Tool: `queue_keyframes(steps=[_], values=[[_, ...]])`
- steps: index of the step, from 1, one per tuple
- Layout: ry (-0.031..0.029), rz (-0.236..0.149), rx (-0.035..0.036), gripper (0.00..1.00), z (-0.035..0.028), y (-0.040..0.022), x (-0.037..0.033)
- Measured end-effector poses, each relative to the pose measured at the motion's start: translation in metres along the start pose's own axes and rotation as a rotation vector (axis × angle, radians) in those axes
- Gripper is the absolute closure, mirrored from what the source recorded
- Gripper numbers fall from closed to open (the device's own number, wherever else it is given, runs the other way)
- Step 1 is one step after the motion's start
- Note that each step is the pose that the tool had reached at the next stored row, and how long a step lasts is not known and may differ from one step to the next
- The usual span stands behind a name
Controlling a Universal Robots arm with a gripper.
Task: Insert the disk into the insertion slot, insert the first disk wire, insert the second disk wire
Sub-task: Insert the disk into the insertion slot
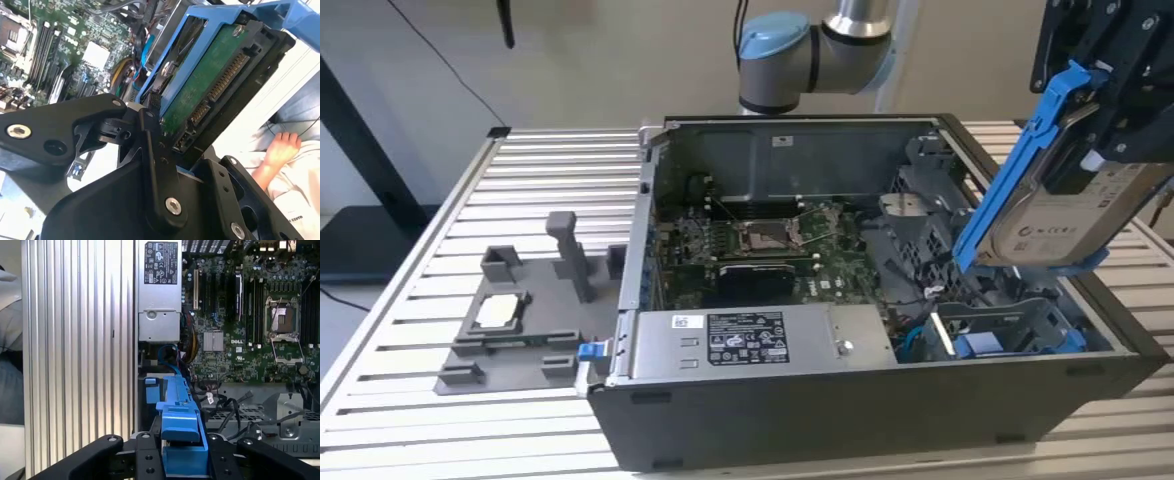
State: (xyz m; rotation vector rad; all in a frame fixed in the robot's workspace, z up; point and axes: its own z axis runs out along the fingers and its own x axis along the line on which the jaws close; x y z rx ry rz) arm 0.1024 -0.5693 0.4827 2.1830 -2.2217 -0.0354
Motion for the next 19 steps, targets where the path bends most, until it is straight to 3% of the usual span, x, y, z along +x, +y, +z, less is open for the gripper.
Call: queue_keyframes(steps=[4, 10, 19], values=[[0.0001, -0.002, 0.0056, 0.67, 0.0069, -0.0002, 0.0000], [-0.0001, -0.009, 0.0295, 0.67, 0.0149, -0.0006, -0.0001], [0.0005, -0.020, 0.0325, 0.67, 0.0306, -0.0011, -0.0001]])
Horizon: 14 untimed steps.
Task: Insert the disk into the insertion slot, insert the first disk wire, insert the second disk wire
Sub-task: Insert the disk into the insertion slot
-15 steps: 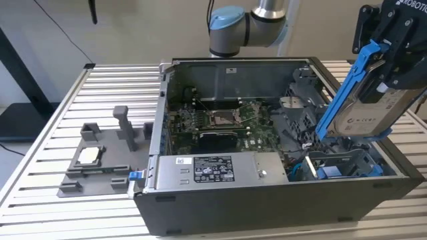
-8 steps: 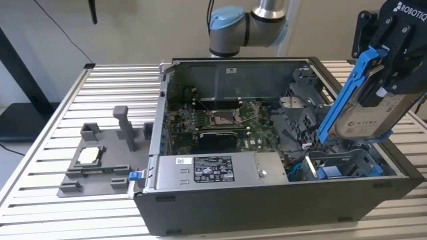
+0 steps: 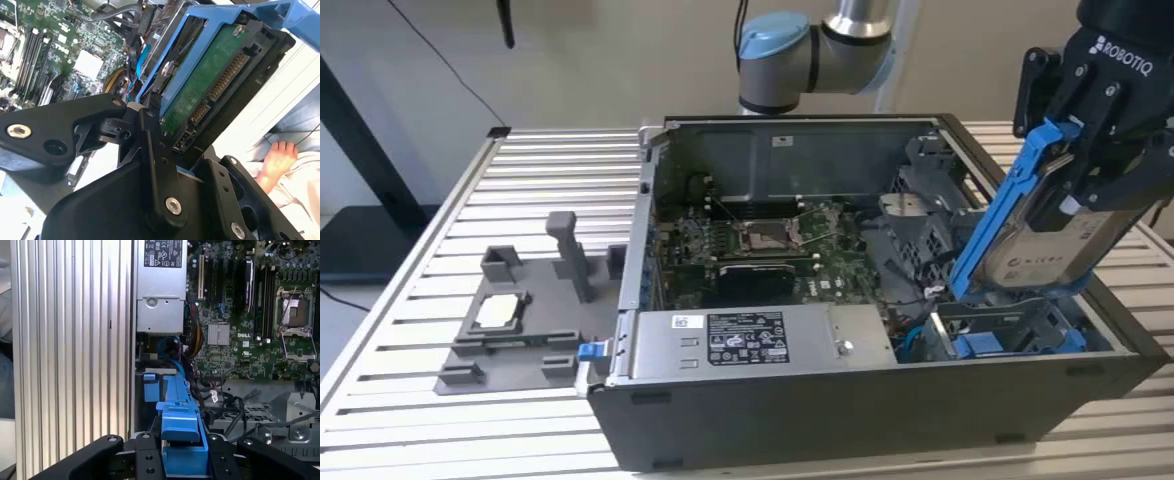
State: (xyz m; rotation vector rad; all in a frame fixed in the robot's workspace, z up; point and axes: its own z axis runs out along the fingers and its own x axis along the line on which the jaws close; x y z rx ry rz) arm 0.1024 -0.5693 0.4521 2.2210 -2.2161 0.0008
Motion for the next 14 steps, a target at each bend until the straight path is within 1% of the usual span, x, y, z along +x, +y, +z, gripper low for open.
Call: queue_keyframes(steps=[6, 10, 14], values=[[0.0001, -0.001, 0.0001, 0.67, 0.0011, 0.0000, 0.0000], [0.0003, -0.001, 0.0010, 0.67, 0.0076, 0.0000, 0.0000], [0.0000, -0.001, 0.0063, 0.67, 0.0149, 0.0000, -0.0001]])
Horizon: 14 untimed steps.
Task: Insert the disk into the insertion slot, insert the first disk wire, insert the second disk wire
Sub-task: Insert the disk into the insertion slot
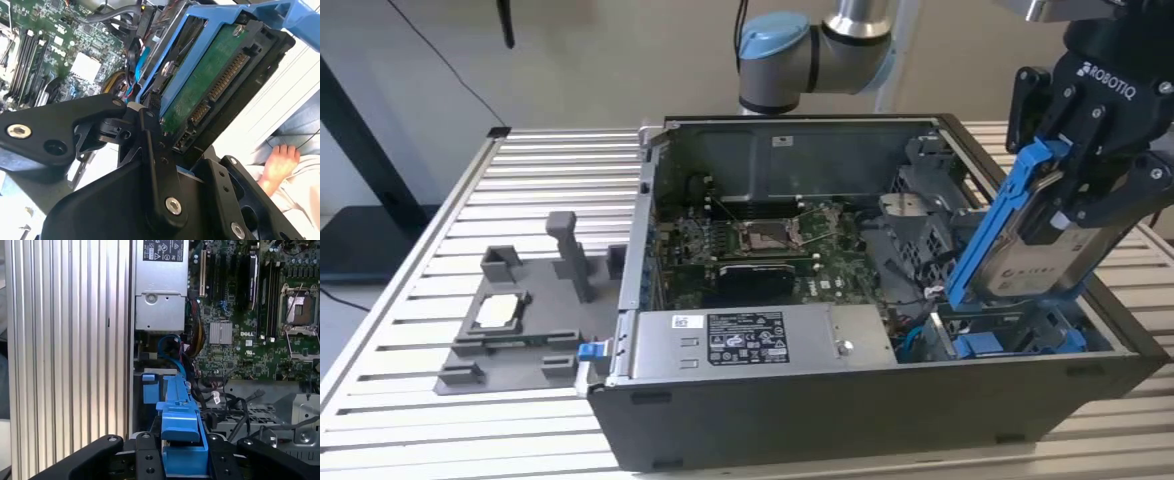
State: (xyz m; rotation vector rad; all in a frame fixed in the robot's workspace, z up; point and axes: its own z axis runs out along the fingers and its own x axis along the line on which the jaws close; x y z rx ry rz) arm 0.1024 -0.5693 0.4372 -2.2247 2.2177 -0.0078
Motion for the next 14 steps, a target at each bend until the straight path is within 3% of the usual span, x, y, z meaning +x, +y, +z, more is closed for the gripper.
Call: queue_keyframes(steps=[6, 14], values=[[0.0000, 0.000, 0.0018, 0.67, 0.0096, 0.0000, 0.0000], [-0.0003, 0.000, 0.0019, 0.67, 0.0169, -0.0014, -0.0001]])
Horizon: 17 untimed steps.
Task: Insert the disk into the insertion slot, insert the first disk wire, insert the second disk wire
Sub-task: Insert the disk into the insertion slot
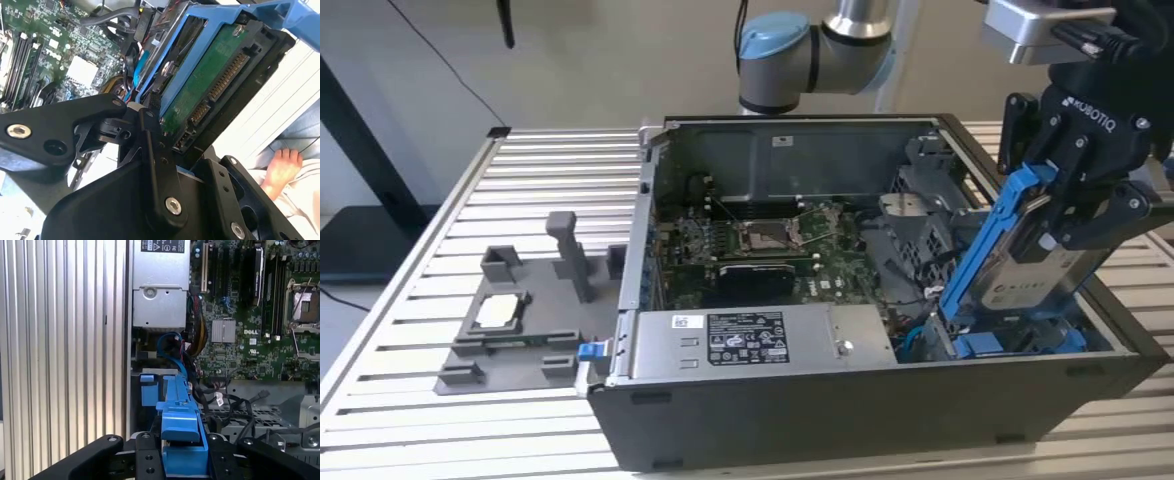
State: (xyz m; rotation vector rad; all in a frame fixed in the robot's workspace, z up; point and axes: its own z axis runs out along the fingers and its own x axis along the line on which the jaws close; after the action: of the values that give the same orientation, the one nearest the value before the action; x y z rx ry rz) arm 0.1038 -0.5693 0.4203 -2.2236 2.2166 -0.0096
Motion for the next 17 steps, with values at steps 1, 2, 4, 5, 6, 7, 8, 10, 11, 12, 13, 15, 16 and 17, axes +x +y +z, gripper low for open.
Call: queue_keyframes(steps=[1, 2, 4, 5, 6, 7, 8, 10, 11, 12, 13, 15, 16, 17], values=[[0.0000, 0.000, 0.0000, 0.67, 0.0009, -0.0004, 0.0000], [-0.0001, 0.000, 0.0000, 0.67, 0.0018, -0.0007, 0.0000], [0.0001, 0.000, 0.0000, 0.67, 0.0036, -0.0010, 0.0000], [0.0000, 0.000, 0.0000, 0.67, 0.0046, -0.0012, 0.0000], [-0.0001, 0.000, 0.0000, 0.67, 0.0056, -0.0014, 0.0000], [0.0000, 0.000, 0.0000, 0.67, 0.0066, -0.0015, 0.0000], [0.0000, 0.000, 0.0000, 0.67, 0.0076, -0.0017, 0.0000], [0.0001, 0.000, 0.0000, 0.67, 0.0097, -0.0019, 0.0000], [0.0001, 0.000, 0.0000, 0.67, 0.0109, -0.0020, 0.0000], [0.0004, 0.000, 0.0000, 0.67, 0.0121, -0.0021, 0.0000], [0.0006, 0.000, -0.0001, 0.67, 0.0133, -0.0021, 0.0000], [-0.0012, 0.000, -0.0004, 0.67, 0.0167, -0.0021, 0.0000], [-0.0024, 0.000, -0.0004, 0.67, 0.0182, -0.0021, 0.0000], [-0.0057, 0.000, 0.0003, 0.67, 0.0205, -0.0023, -0.0001]])
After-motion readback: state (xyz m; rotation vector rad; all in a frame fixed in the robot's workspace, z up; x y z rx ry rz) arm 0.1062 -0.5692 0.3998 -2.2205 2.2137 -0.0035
